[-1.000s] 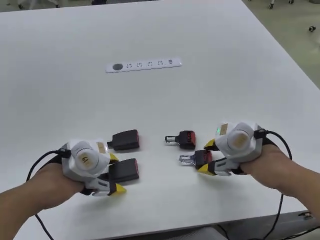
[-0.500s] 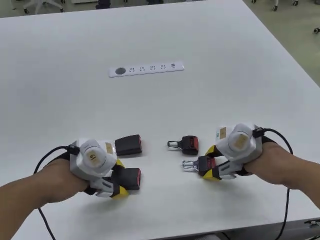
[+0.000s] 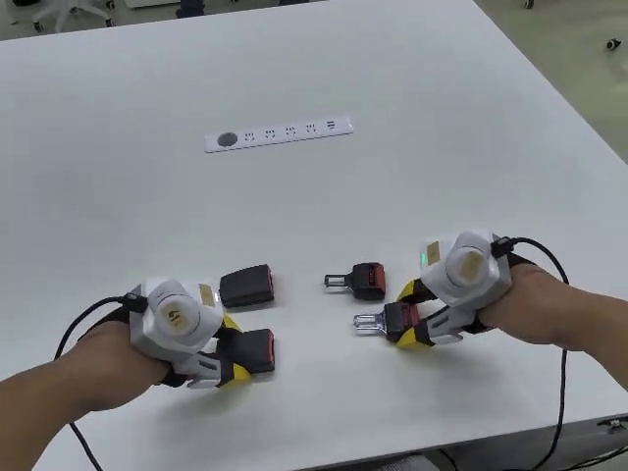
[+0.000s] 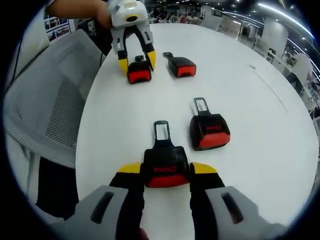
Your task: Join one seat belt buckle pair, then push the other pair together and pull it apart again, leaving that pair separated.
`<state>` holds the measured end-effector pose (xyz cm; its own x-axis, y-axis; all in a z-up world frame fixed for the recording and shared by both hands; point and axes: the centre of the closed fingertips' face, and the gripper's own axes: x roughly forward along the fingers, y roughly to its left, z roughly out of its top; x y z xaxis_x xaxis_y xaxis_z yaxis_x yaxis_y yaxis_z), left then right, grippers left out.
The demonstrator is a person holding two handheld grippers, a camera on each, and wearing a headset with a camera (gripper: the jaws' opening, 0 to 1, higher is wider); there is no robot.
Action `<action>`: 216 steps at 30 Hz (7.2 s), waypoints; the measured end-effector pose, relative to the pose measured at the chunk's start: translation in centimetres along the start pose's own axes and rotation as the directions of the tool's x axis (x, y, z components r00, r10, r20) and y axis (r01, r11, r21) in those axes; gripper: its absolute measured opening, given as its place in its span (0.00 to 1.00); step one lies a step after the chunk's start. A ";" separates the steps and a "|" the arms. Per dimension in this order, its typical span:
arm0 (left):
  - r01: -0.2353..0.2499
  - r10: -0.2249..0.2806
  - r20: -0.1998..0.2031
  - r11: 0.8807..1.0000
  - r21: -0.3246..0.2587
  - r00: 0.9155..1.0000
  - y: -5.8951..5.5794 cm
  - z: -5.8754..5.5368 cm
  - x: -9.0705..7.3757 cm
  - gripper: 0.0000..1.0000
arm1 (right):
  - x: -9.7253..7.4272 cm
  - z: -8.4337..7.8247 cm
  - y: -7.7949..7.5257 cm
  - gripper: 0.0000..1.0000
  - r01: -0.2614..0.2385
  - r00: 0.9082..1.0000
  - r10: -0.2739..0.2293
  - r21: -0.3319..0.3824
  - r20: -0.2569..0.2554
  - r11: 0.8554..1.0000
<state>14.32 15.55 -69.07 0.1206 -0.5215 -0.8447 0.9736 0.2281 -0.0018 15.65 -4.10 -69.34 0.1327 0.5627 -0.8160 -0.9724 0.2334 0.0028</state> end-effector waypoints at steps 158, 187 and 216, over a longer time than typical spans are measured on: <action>0.036 -0.033 -0.085 0.999 0.032 0.996 -0.3 -0.4 0.2 0.35 | 7.7 10.9 4.9 0.35 -0.022 0.999 0.026 -0.121 0.030 0.992; -0.140 0.139 0.029 0.989 0.053 0.990 6.8 4.1 -3.5 0.38 | 1.4 11.8 -1.1 0.35 0.088 0.993 -0.080 -0.085 0.091 0.993; -0.033 0.042 -0.065 0.991 0.129 0.997 9.5 2.1 1.1 0.34 | 2.1 4.6 -5.9 0.32 0.067 0.995 -0.071 -0.062 -0.067 0.996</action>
<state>24.13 15.40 -68.92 0.1481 -0.4570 -0.8770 0.9860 0.1372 0.0950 22.54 -0.61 -68.43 0.1884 0.4898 -0.8512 -0.9713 0.2212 -0.0877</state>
